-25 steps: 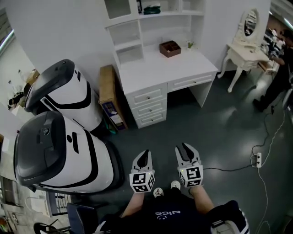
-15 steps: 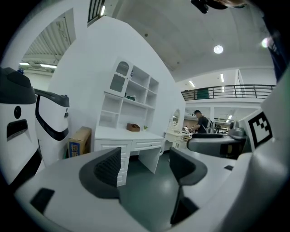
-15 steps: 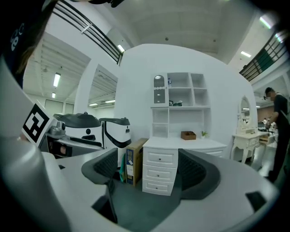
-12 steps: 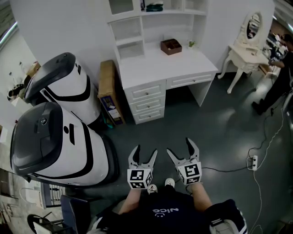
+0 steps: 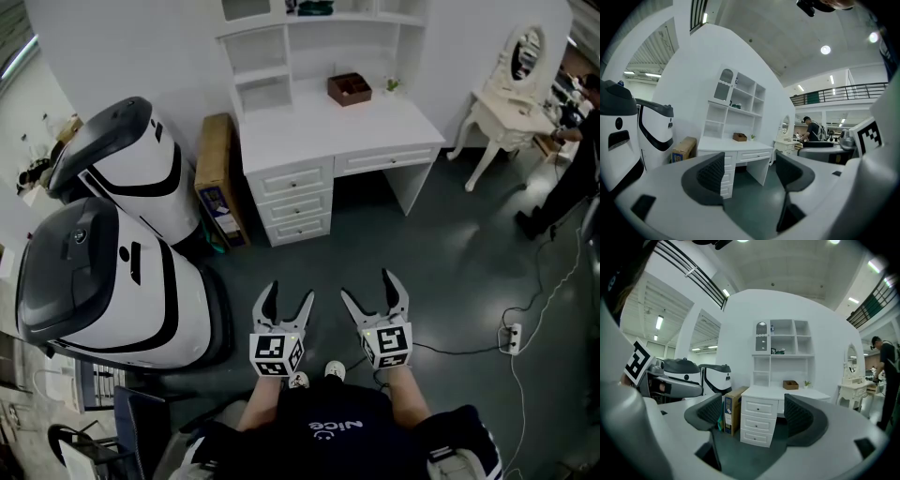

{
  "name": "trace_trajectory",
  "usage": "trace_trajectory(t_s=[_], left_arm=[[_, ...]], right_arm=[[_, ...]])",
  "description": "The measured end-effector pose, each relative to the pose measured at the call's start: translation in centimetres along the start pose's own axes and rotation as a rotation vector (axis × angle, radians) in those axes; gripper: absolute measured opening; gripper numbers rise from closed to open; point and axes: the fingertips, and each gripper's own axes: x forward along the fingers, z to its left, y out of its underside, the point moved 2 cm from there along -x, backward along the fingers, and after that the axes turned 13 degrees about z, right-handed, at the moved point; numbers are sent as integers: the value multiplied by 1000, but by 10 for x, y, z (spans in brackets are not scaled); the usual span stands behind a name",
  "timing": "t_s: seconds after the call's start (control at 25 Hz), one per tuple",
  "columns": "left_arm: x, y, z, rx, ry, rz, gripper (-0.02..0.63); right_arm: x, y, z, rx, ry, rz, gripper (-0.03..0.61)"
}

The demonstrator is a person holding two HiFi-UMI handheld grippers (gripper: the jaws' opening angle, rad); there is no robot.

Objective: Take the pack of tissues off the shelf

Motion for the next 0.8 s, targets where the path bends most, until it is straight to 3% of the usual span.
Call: trace_trajectory(t_s=[0.16, 0.32, 0.52, 0.8], left_arm=[[11, -5, -15, 19, -13, -7, 325], [28, 5, -24, -20, -8, 32, 325], [43, 17, -38, -17, 15, 83, 325], [77, 18, -32, -20, 35, 107, 325]], right_arm=[[-4, -5, -20, -6, 0, -32, 402], [3, -9, -31, -15, -15, -44, 402], [12, -2, -39, 23, -60, -13, 400], [38, 10, -54, 7, -41, 39, 400]])
